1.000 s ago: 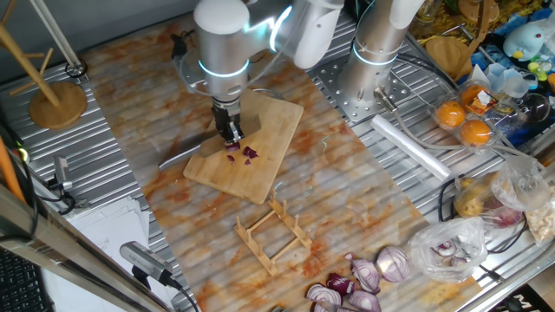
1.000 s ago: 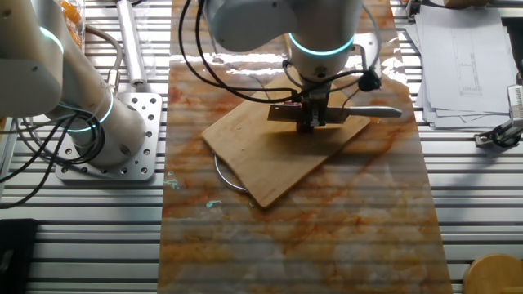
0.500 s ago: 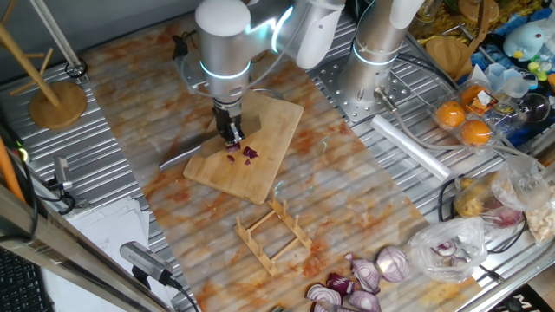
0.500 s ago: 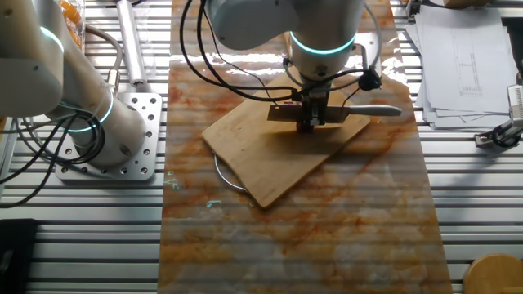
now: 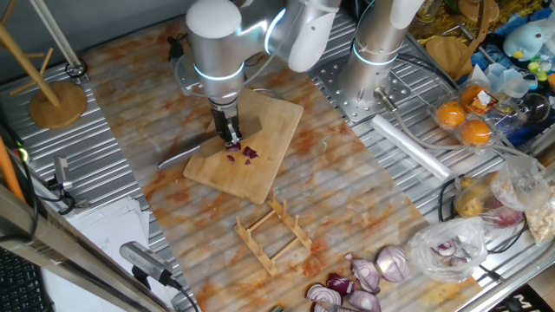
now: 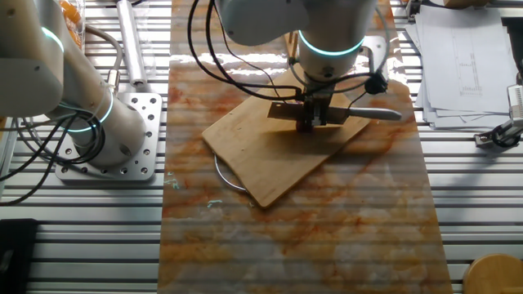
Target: Chop the onions
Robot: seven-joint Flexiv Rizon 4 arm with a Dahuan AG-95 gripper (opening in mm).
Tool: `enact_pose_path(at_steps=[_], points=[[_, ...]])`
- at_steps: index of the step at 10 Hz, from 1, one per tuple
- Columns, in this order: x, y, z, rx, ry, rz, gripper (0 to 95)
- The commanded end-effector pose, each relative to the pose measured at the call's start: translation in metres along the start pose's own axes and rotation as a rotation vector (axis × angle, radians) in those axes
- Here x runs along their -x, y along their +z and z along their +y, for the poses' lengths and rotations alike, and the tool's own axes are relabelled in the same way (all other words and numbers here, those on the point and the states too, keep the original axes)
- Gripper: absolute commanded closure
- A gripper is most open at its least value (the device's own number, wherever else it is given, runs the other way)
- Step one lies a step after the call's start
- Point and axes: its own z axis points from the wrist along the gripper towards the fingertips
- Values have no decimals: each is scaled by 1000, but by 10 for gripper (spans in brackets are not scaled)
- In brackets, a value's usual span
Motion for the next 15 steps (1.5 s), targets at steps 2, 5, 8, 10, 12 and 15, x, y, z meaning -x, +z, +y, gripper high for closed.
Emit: enact_pose_path(at_steps=[2,5,8,10,12,15], points=[[0,-12,1,-3,-4,-27,950],[0,-12,1,-9,-8,-38,950],[-5,7,5,-25,-18,-52,950],[-7,10,6,-16,-27,-35,950],[-8,11,7,-9,-43,-12,950],[-10,13,7,-8,-48,-12,950]])
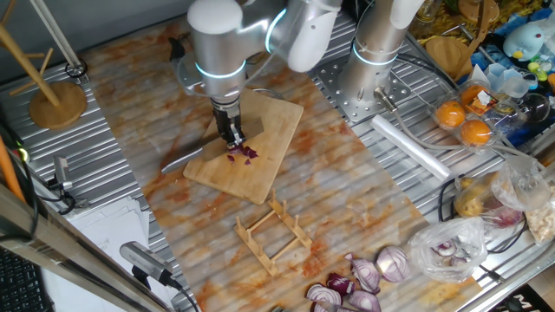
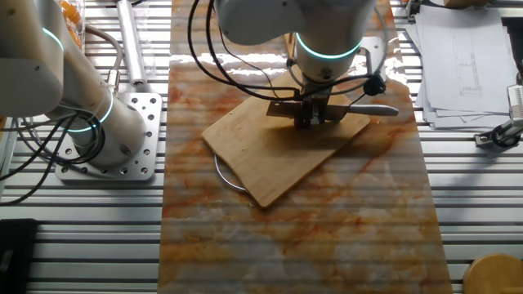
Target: Chop the onions
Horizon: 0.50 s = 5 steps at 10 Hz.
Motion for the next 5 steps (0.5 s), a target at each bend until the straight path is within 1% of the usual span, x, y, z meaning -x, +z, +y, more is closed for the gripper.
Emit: enact_pose_path(at_steps=[1,2,3,5], points=[[-3,-1,-1,9,-2,13,950],[-3,-1,-1,7,-6,15,950],[-3,-1,-1,8,-6,12,950],[-3,-1,-1,0,-11,0,950]])
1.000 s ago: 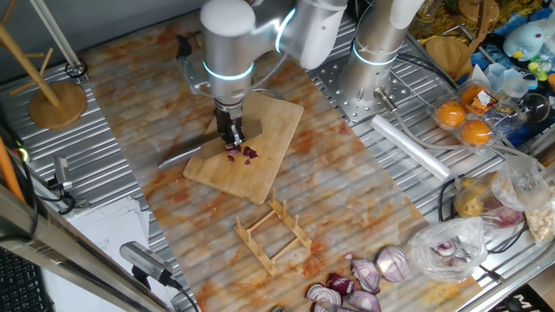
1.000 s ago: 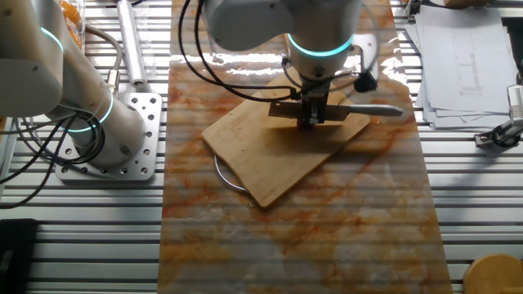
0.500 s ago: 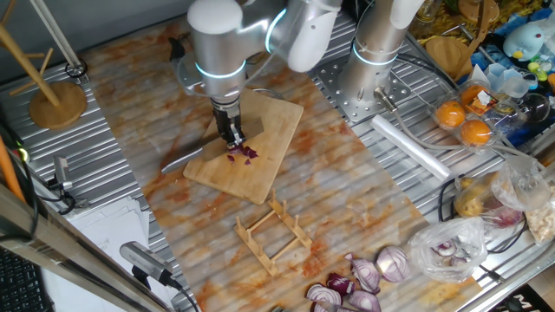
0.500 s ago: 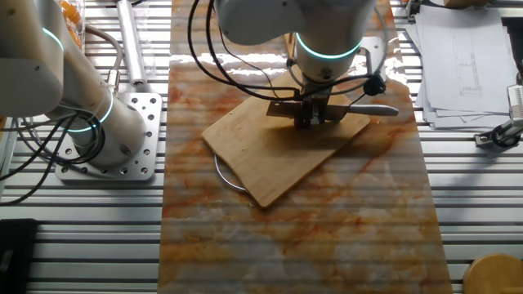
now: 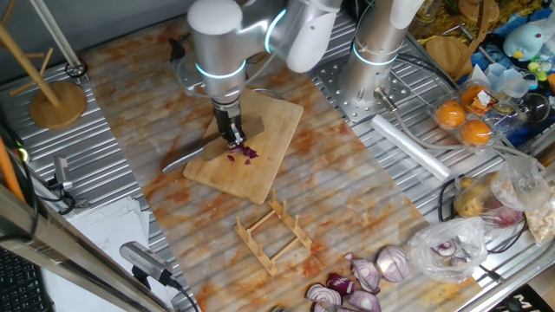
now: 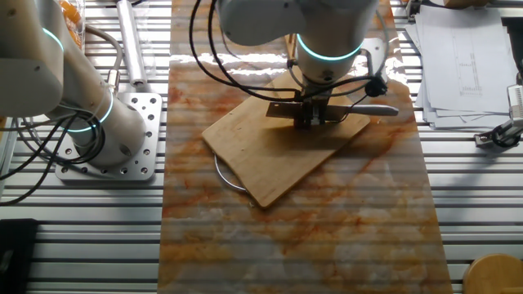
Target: Chop the onions
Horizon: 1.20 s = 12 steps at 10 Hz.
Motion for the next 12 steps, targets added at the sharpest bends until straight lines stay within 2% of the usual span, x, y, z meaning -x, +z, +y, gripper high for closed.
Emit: enact_pose_path(at_steps=[1,4,12], points=[[-3,0,-1,-10,4,-10,950],[-3,0,-1,-11,7,-34,950],[-3,1,-2,-1,10,-36,950]])
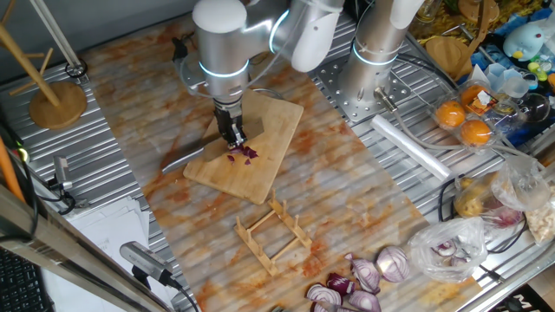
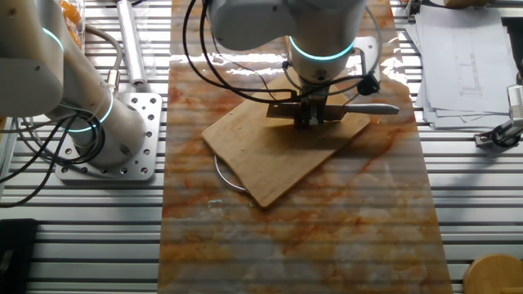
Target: Chop the onions
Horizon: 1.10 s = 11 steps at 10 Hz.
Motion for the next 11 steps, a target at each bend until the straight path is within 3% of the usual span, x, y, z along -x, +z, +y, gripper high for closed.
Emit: enact_pose_path(at_steps=[1,4,6,8,11], points=[[-1,-2,0,12,3,10,950],[-2,16,-3,-7,-3,-10,950],[-2,18,-4,5,2,-11,950],[0,12,-2,17,8,-9,950],[-4,-12,-2,15,-1,6,950]])
